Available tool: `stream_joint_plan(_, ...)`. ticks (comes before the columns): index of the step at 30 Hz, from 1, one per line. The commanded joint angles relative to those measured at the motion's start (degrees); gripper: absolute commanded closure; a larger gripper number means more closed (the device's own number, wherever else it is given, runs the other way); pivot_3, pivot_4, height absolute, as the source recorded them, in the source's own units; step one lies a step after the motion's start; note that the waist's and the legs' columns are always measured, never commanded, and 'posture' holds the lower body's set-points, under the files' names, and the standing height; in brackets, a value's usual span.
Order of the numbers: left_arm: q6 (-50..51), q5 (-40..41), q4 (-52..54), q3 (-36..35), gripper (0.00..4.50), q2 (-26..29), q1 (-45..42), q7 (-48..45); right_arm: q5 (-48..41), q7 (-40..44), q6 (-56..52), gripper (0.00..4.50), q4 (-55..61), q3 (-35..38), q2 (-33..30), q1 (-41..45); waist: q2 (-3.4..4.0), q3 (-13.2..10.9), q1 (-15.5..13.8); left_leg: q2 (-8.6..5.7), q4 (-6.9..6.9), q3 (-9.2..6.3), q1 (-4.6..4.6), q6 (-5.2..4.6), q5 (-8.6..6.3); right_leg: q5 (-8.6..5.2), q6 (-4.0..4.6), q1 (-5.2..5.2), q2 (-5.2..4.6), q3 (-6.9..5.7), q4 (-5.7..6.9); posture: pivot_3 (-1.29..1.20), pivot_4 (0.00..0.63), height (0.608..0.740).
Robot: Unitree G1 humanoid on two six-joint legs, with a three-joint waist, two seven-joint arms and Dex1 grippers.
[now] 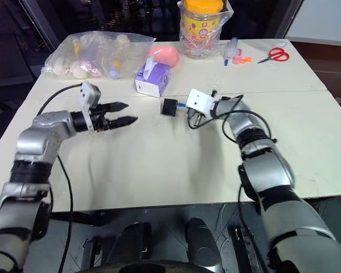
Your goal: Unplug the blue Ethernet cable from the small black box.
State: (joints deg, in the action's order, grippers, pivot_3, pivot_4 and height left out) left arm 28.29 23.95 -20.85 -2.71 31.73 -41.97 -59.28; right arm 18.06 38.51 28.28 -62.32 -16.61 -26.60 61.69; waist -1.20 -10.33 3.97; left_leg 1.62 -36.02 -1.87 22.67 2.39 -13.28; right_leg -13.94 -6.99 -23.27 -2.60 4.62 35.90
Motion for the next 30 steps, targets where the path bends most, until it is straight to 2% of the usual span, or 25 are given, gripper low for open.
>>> stream_joint_plan(1,0.87,3.16,-8.02,-1.39,0.67,-2.67,-6.31,-5.62,-0.51,-2.84,7.08,4.48,17.32,2.36,-4.56,-5.32,0.0,0.0,0.0,0.0,0.01,0.0,0.0,0.0,0.0,-0.01,-0.02,-0.01,0.0,0.0,0.0,0.0,0.15,0.74)
stream_joint_plan(4,1.76,4.53,-20.37,-1.76,0.67,-7.22,-14.28,-12.42,-1.69,-4.35,5.23,4.48,30.94,5.73,-8.36,-11.58,-0.02,-0.01,-0.5,-0.02,0.01,-0.05,0.1,0.0,0.0,-0.07,-0.06,-0.03,0.01,-0.05,-0.03,0.0,0.15,0.74)
stream_joint_plan(9,-3.3,2.81,-36.9,-4.23,0.67,-11.21,-22.86,-14.66,-3.64,-4.63,-2.12,4.48,41.22,8.73,-9.38,-15.89,-0.05,-0.03,0.29,-0.06,-0.08,0.02,0.07,-0.01,0.0,-0.06,-0.06,-0.04,0.01,0.07,-0.03,0.0,0.15,0.74)
stream_joint_plan(14,-6.89,1.79,-45.05,-5.99,0.67,-14.54,-27.76,-15.93,-5.54,-3.39,-8.63,4.48,49.81,10.35,-9.35,-18.91,-0.06,-0.03,-0.05,-0.05,-0.03,-0.04,0.02,-0.01,0.0,-0.09,-0.02,-0.04,0.05,0.06,0.05,0.0,0.15,0.74)
stream_joint_plan(17,-7.62,1.98,-47.47,-8.05,1.43,-15.81,-29.37,-15.59,-6.74,-3.01,-11.82,4.5,53.46,10.91,-9.14,-20.12,-0.07,-0.04,-0.09,-0.06,-0.07,-0.03,0.13,-0.01,0.0,-0.09,-0.03,-0.05,0.02,0.05,-0.02,0.0,0.15,0.74)
stream_joint_plan(20,-8.22,1.31,-48.43,-8.95,2.62,-16.68,-29.85,-15.88,-7.38,-2.83,-14.17,4.5,56.37,10.97,-9.1,-21.15,-0.07,-0.04,-0.07,-0.07,-0.06,-0.03,0.15,-0.02,-0.01,-0.09,-0.03,-0.07,0.01,0.05,-0.04,0.0,0.15,0.74)
stream_joint_plan(24,-7.8,1.19,-48.6,-10.07,3.97,-17.32,-29.67,-16.65,-9.05,-1.84,-18.0,4.5,60.85,11.2,-8.43,-23.21,-0.07,-0.04,-0.19,-0.07,-0.05,-0.05,0.14,-0.01,-0.01,-0.09,-0.03,-0.06,0.01,0.02,-0.02,0.0,0.15,0.74)
stream_joint_plan(29,-8.23,0.04,-48.43,-10.59,4.02,-17.23,-29.41,-15.64,-10.15,-0.48,-21.56,4.5,64.44,11.11,-8.29,-24.93,-0.08,-0.04,-0.16,-0.07,-0.06,-0.05,0.17,-0.01,-0.01,-0.09,-0.03,-0.09,0.01,0.02,-0.02,0.0,0.15,0.74)
stream_joint_plan(30,-8.26,-0.13,-48.38,-10.7,4.02,-17.23,-29.32,-15.41,-10.94,0.33,-22.55,4.2,65.23,11.19,-8.45,-25.39,-0.08,-0.04,-0.17,-0.07,-0.06,-0.05,0.17,-0.02,-0.01,-0.09,-0.03,-0.09,0.01,0.02,-0.02,0.0,0.15,0.74)
